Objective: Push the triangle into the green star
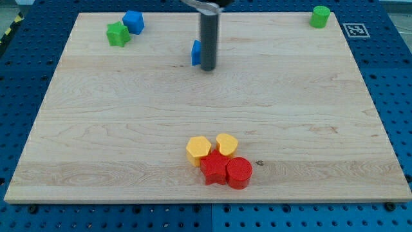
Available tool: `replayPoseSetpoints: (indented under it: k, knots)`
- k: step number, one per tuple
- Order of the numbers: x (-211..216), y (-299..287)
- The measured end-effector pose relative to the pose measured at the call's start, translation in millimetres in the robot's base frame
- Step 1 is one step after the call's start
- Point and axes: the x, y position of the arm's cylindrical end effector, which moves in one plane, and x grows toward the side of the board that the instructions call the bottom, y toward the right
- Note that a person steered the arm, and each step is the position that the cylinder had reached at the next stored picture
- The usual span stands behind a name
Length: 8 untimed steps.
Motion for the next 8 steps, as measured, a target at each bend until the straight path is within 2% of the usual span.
replayPoseSetpoints:
  k: [1, 2, 3, 4, 5, 7, 8]
  knots:
    - [-30, -57]
    - [-24, -56]
    - [-2, -9]
    - [0, 37]
    - [-36, 54]
    - [-62, -56]
    - [-61, -45]
